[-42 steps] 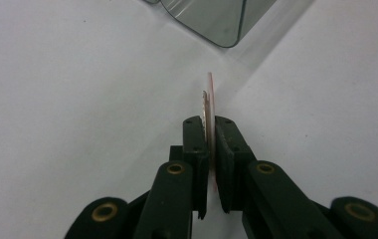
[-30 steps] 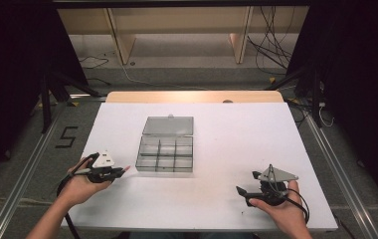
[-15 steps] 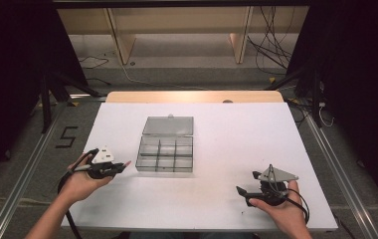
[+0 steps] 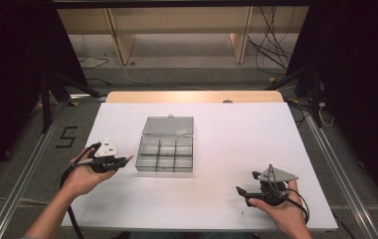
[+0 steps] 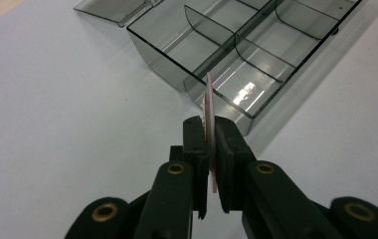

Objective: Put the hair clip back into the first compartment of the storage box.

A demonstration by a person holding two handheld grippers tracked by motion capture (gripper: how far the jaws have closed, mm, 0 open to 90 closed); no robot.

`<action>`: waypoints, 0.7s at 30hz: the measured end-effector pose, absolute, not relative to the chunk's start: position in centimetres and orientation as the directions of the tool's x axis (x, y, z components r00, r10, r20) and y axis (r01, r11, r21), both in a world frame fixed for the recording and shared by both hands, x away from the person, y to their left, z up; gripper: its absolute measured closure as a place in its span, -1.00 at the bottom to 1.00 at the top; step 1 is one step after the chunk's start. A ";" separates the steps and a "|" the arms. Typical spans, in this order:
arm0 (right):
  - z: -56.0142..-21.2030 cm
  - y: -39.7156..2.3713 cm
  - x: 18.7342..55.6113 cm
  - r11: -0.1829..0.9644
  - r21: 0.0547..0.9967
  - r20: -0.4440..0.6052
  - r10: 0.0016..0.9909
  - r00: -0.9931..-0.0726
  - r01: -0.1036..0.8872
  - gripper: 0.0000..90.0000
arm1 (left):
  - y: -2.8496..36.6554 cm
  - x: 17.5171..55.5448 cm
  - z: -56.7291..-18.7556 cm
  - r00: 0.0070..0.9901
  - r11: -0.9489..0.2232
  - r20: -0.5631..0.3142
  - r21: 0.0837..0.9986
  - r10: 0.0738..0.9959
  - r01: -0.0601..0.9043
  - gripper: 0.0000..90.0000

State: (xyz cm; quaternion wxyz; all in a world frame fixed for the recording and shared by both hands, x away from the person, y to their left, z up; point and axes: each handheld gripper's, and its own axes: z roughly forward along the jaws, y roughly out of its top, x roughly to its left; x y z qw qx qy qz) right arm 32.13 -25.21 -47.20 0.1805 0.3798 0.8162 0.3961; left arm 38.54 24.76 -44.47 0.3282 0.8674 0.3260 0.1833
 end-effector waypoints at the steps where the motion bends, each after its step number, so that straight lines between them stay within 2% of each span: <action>1: -47.2 -25.2 32.1 0.398 0.783 0.006 0.763 -0.646 0.477 -0.50 | 24.7 38.6 -44.3 0.722 -0.574 0.107 0.690 0.683 0.441 0.87; 21: -47.2 -25.2 32.1 0.397 0.785 0.006 0.762 -0.647 0.476 -0.51 | 23.0 39.9 -43.3 0.729 -0.586 0.117 0.685 0.675 0.433 0.87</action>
